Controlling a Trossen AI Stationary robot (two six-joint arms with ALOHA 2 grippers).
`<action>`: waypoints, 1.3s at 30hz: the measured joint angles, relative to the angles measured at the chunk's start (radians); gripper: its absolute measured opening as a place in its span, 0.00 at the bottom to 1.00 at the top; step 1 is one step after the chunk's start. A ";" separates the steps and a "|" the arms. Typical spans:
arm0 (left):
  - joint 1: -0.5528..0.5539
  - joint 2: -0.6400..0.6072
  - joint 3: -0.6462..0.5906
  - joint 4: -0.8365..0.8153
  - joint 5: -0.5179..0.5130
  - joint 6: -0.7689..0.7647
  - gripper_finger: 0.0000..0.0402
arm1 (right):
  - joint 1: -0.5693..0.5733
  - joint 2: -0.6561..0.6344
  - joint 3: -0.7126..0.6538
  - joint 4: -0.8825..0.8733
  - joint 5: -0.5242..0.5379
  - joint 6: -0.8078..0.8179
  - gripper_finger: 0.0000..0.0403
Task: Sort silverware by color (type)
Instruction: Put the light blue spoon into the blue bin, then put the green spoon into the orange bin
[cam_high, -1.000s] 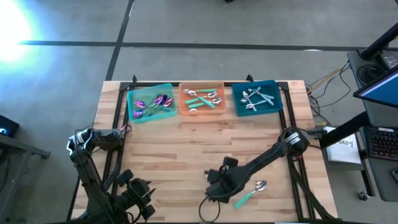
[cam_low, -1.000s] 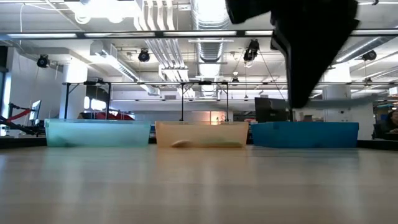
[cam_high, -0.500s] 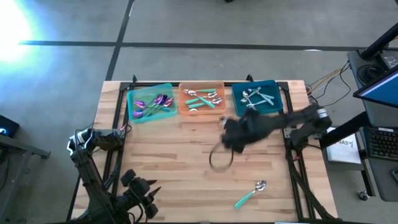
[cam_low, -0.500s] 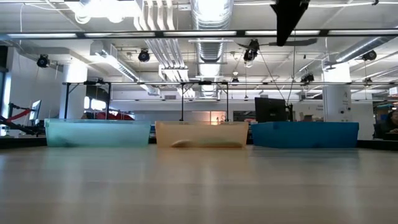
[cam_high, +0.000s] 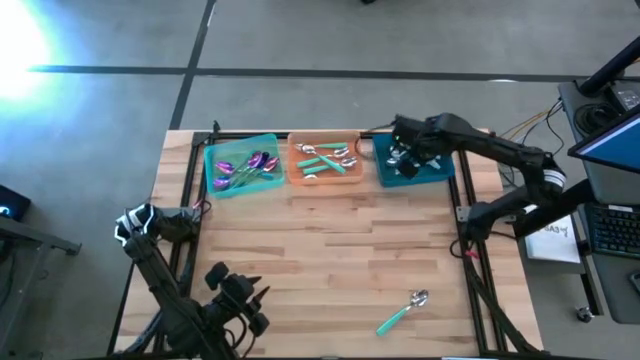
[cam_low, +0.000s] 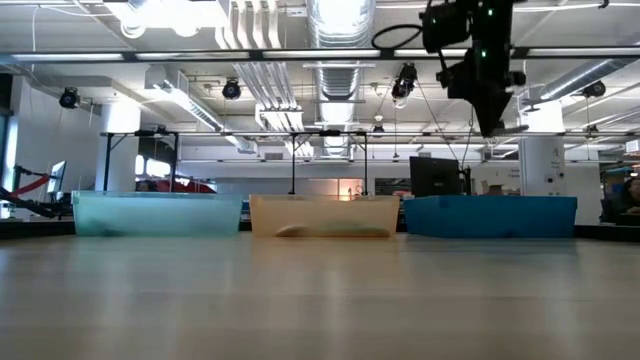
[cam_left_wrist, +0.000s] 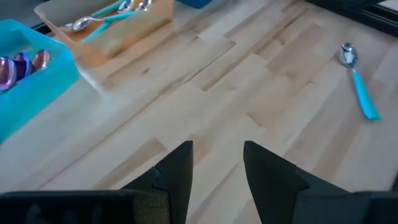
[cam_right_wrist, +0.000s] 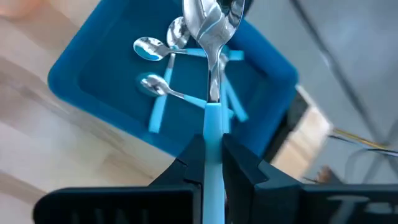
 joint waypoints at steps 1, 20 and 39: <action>0.008 0.000 0.000 0.000 0.000 0.005 0.32 | -0.031 -0.008 -0.025 0.037 -0.031 -0.021 0.05; 0.088 0.000 -0.002 0.089 -0.015 0.066 0.32 | -0.128 -0.012 -0.166 0.178 -0.106 -0.100 0.26; 0.096 0.000 -0.008 0.164 -0.015 0.168 0.32 | 0.576 -0.110 -0.264 0.183 -0.551 0.063 0.23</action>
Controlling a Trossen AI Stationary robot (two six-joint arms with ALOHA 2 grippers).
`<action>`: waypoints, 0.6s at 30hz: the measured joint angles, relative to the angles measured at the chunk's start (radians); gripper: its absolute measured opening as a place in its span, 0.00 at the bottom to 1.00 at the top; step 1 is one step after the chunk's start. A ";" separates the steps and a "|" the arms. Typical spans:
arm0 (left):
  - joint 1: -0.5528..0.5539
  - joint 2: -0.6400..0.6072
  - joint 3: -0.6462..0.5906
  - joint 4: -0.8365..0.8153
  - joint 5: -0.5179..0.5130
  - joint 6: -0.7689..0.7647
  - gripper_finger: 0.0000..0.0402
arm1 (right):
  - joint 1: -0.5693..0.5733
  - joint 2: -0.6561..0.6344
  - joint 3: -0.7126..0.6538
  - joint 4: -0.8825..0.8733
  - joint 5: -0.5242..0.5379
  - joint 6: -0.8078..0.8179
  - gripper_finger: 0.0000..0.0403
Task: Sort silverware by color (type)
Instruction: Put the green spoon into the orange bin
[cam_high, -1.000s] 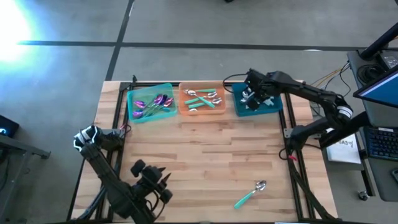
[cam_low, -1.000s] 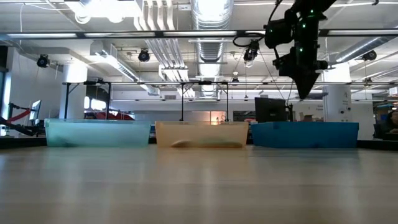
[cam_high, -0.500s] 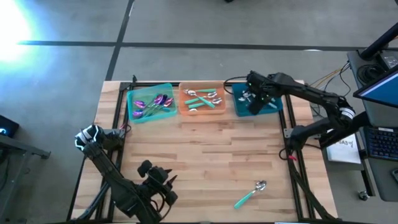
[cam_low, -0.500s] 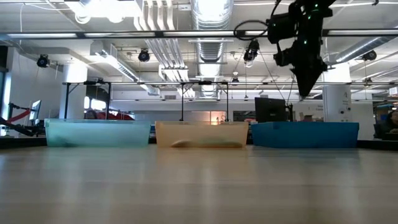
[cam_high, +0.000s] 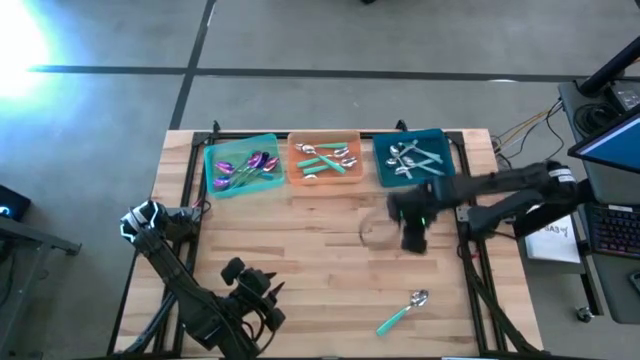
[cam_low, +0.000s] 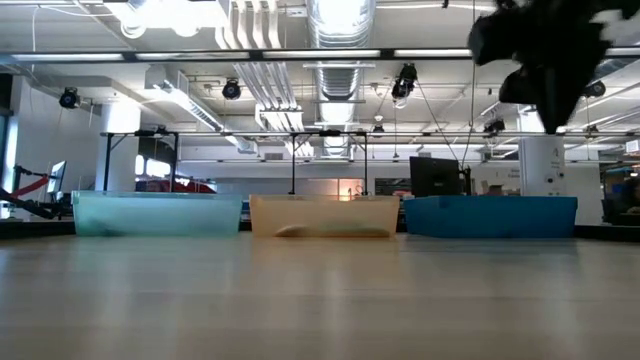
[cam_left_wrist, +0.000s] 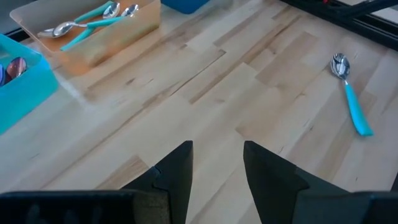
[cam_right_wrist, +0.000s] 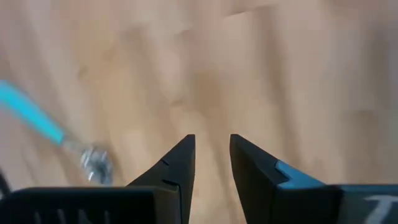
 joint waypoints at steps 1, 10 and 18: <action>0.000 0.000 0.000 0.000 0.003 0.000 0.32 | 0.066 0.000 -0.011 0.021 0.000 0.007 0.23; -0.012 0.000 -0.001 0.019 0.035 0.019 0.32 | 0.581 0.018 -0.083 0.386 0.024 0.007 0.22; -0.048 0.000 -0.001 0.070 0.035 0.019 0.32 | 0.763 0.143 -0.059 0.606 0.172 0.030 0.22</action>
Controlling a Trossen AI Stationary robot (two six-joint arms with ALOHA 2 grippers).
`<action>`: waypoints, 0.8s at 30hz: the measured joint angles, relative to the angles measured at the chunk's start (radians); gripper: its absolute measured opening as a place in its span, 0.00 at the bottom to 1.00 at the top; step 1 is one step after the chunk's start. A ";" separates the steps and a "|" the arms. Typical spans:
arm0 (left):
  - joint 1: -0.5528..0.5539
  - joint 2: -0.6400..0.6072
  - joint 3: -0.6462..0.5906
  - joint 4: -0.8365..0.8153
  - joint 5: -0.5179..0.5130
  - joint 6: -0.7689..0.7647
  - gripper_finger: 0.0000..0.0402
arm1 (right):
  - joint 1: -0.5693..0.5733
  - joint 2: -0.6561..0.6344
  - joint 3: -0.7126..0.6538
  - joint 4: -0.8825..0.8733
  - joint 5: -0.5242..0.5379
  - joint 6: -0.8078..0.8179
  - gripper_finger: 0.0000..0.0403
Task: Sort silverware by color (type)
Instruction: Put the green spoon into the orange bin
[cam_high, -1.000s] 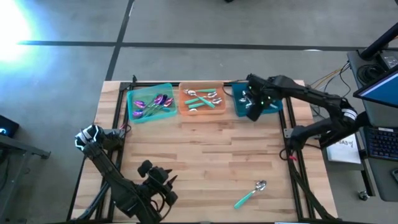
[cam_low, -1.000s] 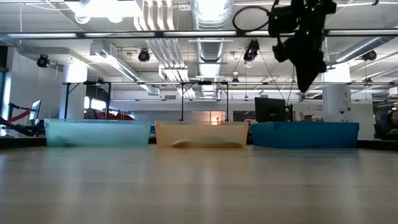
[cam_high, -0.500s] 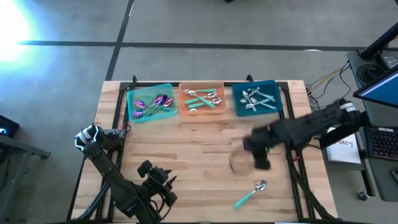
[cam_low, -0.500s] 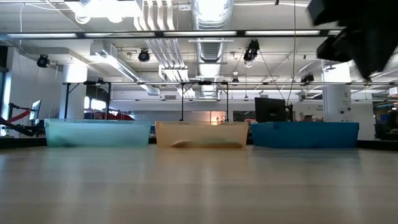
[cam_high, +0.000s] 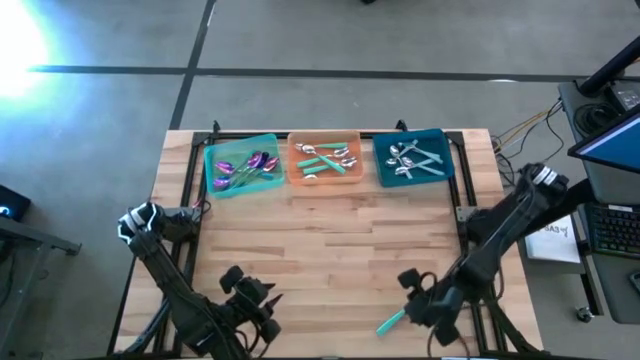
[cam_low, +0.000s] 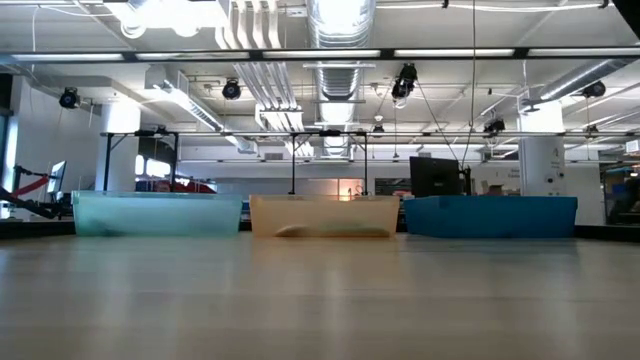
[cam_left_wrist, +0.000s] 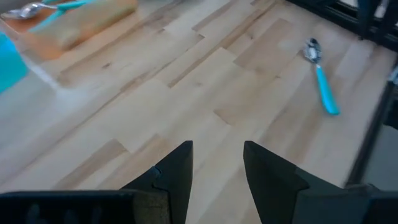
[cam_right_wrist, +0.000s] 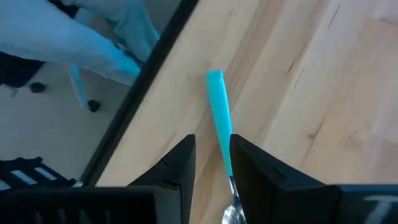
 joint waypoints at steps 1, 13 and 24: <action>-0.006 0.000 0.000 0.010 0.000 0.000 0.32 | 0.002 0.025 0.010 -0.001 0.003 0.003 0.22; -0.066 0.000 0.000 0.129 -0.006 -0.003 0.32 | 0.006 0.285 0.134 -0.052 -0.014 -0.066 0.22; -0.065 0.000 0.000 0.193 -0.012 -0.004 0.32 | 0.006 0.378 0.142 -0.093 -0.005 -0.094 0.22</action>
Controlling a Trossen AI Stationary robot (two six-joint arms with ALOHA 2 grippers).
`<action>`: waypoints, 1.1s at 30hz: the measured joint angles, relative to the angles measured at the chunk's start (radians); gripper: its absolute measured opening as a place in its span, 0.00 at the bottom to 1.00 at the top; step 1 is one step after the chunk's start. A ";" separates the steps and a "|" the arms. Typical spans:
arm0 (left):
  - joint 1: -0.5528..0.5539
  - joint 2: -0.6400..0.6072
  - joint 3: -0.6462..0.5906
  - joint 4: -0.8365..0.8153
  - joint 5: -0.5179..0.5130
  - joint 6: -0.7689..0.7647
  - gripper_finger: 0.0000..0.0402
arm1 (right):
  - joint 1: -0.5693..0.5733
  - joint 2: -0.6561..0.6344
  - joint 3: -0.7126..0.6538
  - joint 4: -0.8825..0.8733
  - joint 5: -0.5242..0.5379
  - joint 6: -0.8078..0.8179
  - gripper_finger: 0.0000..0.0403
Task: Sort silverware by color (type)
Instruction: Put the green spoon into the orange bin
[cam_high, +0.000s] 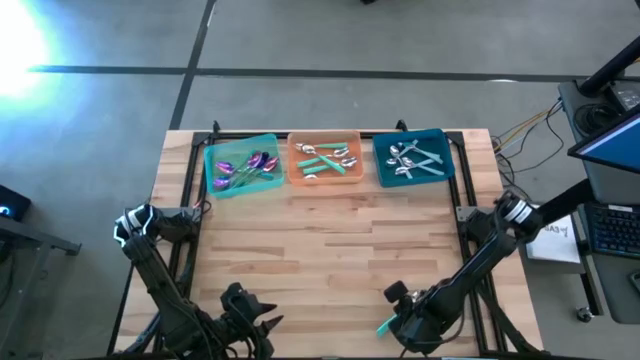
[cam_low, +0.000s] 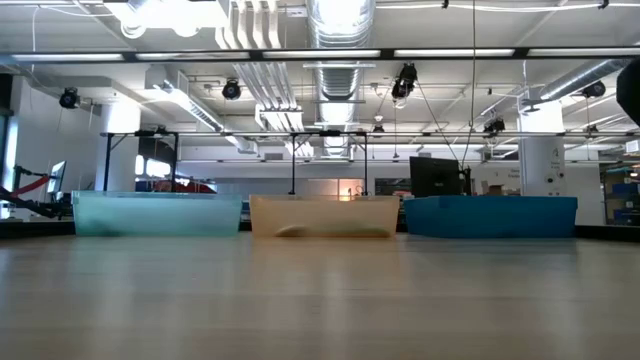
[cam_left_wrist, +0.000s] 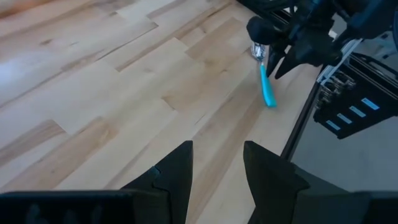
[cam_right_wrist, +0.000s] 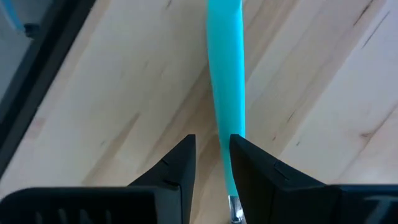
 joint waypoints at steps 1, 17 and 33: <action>0.000 0.000 0.000 0.001 0.000 0.000 0.32 | -0.001 0.004 0.000 0.002 0.004 0.000 0.22; 0.000 0.000 0.000 0.015 0.000 0.030 0.32 | -0.002 0.009 0.018 0.016 0.052 -0.028 0.22; 0.001 0.000 0.000 0.012 0.003 0.060 0.32 | -0.019 0.020 0.014 0.020 0.108 -0.032 0.22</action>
